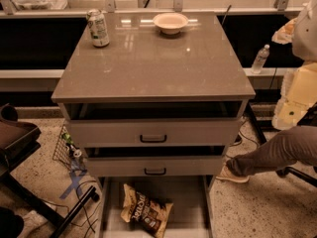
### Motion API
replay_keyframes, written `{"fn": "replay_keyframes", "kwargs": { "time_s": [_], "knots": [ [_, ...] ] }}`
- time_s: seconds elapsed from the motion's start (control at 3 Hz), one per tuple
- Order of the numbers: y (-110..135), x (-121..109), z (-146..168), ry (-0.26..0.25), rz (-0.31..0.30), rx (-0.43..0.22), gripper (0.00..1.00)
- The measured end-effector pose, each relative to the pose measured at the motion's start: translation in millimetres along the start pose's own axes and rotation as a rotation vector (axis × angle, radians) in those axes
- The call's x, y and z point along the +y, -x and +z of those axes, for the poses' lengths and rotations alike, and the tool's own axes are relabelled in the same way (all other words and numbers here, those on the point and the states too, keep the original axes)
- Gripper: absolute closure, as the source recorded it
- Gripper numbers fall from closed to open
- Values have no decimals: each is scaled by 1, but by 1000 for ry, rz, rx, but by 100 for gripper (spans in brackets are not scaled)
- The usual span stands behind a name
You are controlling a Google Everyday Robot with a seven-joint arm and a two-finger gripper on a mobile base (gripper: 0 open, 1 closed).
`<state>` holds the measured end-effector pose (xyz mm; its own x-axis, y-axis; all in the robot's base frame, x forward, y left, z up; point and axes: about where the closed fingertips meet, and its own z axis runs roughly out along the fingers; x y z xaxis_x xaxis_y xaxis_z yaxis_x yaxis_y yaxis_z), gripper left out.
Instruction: Pick brown chip bag from bottom drawer and place on counter
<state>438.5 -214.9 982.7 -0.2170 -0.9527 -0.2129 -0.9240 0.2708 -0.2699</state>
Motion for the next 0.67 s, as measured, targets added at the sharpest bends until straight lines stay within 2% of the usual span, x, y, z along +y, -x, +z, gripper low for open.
{"fn": "replay_keyframes", "kwargs": {
  "time_s": [0.33, 0.67],
  "knots": [
    [0, 0, 0, 0, 0, 0, 0],
    [1, 1, 6, -18, 15, -37, 0]
  ]
}}
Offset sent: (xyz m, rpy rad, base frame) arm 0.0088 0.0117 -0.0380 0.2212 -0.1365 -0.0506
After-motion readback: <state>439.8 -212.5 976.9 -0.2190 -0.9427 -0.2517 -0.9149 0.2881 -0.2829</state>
